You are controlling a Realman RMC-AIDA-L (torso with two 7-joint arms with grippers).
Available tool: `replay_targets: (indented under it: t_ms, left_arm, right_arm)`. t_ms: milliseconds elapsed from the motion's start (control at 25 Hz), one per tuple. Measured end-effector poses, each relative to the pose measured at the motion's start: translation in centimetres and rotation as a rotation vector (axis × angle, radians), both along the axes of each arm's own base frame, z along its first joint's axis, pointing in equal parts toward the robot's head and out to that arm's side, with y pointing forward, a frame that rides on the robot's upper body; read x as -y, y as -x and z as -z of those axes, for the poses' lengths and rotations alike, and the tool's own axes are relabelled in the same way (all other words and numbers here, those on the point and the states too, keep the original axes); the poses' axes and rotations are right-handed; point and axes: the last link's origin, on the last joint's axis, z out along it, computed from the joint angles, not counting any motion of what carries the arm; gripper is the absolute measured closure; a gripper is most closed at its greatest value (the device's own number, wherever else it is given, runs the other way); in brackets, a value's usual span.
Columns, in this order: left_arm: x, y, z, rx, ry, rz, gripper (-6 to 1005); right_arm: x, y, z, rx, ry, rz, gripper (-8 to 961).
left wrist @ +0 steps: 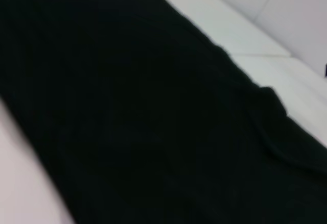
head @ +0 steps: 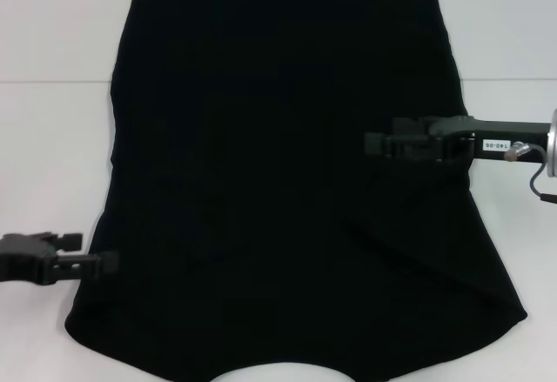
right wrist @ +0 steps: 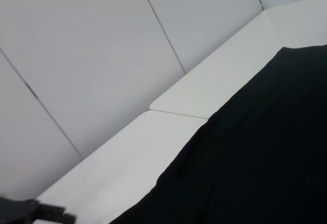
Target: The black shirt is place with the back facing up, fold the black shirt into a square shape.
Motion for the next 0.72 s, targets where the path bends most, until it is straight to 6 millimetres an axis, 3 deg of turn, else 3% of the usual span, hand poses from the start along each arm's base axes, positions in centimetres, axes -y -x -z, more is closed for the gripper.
replay_targets:
  t_ms: [320, 720]
  left_arm:
    - [0.9, 1.2, 0.2, -0.071, 0.076, -0.097, 39]
    - [0.8, 1.2, 1.0, -0.102, 0.119, -0.102, 39]
  right_arm:
    - [-0.7, 0.9, -0.1, 0.006, -0.002, -0.016, 11]
    - [-0.9, 1.0, -0.5, -0.001, -0.010, -0.016, 9]
